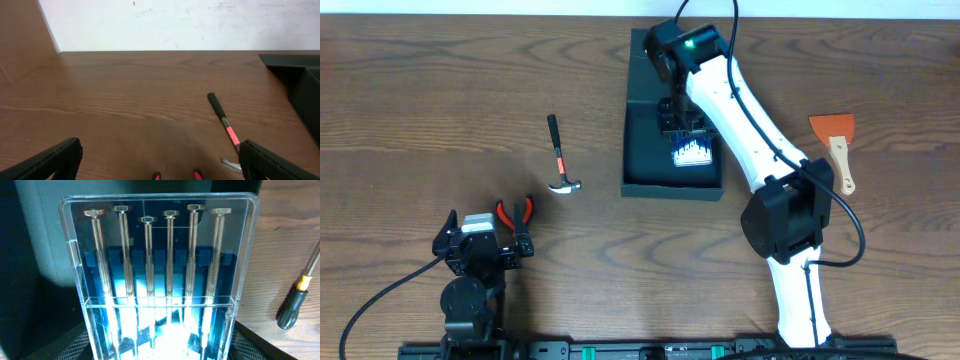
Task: Pack container
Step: 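Carry the screwdriver set left into the black box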
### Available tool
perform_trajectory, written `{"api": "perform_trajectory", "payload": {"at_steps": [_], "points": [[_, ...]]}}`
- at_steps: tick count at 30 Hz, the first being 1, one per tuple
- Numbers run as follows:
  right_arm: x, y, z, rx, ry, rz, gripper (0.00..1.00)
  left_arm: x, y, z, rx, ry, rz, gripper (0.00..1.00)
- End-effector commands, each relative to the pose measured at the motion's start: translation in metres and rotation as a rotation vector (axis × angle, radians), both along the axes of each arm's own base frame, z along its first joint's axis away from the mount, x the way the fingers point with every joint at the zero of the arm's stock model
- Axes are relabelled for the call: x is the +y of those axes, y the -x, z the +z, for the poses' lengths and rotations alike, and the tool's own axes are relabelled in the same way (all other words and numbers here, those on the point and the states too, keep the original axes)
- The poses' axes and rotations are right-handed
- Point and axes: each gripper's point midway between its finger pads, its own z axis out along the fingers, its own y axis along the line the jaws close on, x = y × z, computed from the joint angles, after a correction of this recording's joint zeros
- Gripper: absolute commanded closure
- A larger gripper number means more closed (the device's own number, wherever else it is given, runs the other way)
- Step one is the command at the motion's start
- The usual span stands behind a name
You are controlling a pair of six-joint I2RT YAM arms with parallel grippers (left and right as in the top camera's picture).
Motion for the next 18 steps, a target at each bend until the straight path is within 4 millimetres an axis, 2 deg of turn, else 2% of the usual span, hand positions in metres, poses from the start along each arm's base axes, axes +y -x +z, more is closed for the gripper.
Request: {"api": "perform_trajectory", "payload": {"at_steps": [1, 8, 18], "points": [[-0.004, 0.004, -0.007, 0.009, 0.023, -0.032, 0.53, -0.001, 0.0, -0.016, 0.039, -0.013, -0.008, 0.01], [-0.003, 0.01, -0.03, 0.045, 0.017, -0.047, 0.53, -0.001, 0.0, -0.016, 0.039, -0.013, -0.008, 0.01], [-0.003, 0.009, -0.043, 0.04, 0.015, -0.056, 0.55, -0.001, 0.0, -0.016, 0.039, -0.013, -0.008, 0.01]]}}
